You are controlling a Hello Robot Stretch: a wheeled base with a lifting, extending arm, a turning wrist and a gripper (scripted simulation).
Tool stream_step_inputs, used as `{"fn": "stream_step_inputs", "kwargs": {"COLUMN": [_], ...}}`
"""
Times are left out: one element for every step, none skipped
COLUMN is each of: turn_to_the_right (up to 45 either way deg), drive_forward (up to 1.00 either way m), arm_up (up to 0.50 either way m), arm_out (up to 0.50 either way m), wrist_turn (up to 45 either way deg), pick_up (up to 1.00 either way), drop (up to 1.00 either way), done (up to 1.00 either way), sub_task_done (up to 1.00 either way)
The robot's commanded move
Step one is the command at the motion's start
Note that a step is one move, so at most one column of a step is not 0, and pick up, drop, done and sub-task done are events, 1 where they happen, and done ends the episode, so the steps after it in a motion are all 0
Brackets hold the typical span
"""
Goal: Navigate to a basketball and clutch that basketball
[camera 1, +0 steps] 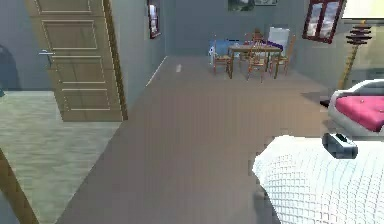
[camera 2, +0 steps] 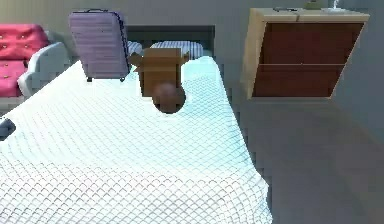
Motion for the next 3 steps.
{"fn": "stream_step_inputs", "kwargs": {"turn_to_the_right": [-45.0,-42.0,0.0], "drive_forward": [0.0,0.0,0.05], "arm_up": [0.0,0.0,0.0], "arm_out": [0.0,0.0,0.0], "wrist_turn": [0.0,0.0,0.0], "pick_up": [0.0,0.0,0.0], "drop": [0.0,0.0,0.0], "done": [0.0,0.0,0.0], "sub_task_done": [0.0,0.0,0.0]}}
